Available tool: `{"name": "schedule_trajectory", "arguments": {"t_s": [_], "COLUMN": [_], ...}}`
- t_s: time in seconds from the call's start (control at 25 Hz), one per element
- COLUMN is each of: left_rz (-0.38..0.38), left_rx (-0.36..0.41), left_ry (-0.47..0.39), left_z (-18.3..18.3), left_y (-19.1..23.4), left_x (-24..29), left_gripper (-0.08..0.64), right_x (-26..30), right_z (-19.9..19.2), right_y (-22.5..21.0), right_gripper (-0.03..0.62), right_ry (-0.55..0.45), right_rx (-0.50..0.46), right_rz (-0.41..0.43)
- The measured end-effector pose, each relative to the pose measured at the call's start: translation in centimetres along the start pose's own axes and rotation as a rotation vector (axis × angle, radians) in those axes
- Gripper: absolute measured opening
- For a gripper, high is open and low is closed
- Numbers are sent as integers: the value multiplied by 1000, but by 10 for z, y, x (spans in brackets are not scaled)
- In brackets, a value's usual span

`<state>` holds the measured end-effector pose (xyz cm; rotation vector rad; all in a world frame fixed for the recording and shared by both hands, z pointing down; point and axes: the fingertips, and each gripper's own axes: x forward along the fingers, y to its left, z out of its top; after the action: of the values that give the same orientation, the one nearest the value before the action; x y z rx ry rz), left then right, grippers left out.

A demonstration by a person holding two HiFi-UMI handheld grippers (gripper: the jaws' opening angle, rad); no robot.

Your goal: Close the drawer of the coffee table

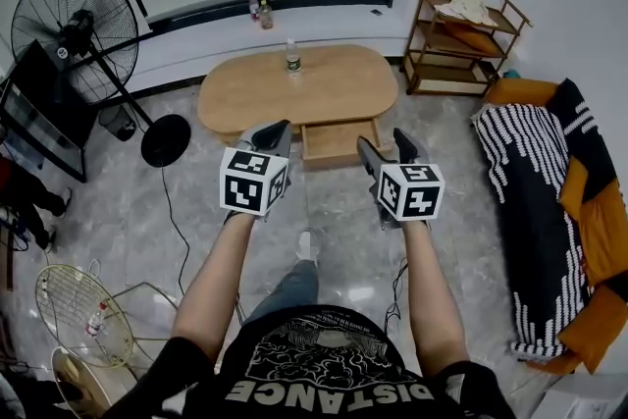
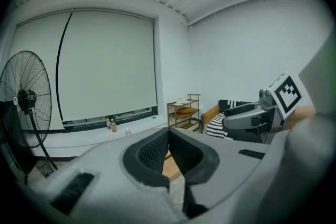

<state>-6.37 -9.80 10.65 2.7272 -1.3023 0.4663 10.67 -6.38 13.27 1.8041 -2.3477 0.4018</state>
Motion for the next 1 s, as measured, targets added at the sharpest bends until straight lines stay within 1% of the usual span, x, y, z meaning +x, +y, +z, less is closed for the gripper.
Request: {"name": "schedule_trajectory", "arguments": {"t_s": [0.12,0.4,0.48,0.6,0.8,1.0], "left_rz": [-4,-14,-12,-16,-30,-38], "left_rx": [-8,-33,-46,-45,-58,-55], "left_ry": [-2,1,3,18,30,34], "left_z": [7,25,30,34,36,29], "left_y": [17,73,92,115,148,162], "left_x": [36,129,153,188,234,269], "left_gripper": [3,3,3,3,3,3], "right_x": [33,125,152,189,242,274], "right_z": [10,38,45,53,60,50], "right_y": [-18,-56,-67,-82,-95,-109], "right_gripper": [321,325,334,337,339,344], "right_ry": [0,9,14,26,43,52], "right_rx": [-1,-13,-7,4,11,31], "right_rz": [-1,-14,-19,-25,-31,-33]}}
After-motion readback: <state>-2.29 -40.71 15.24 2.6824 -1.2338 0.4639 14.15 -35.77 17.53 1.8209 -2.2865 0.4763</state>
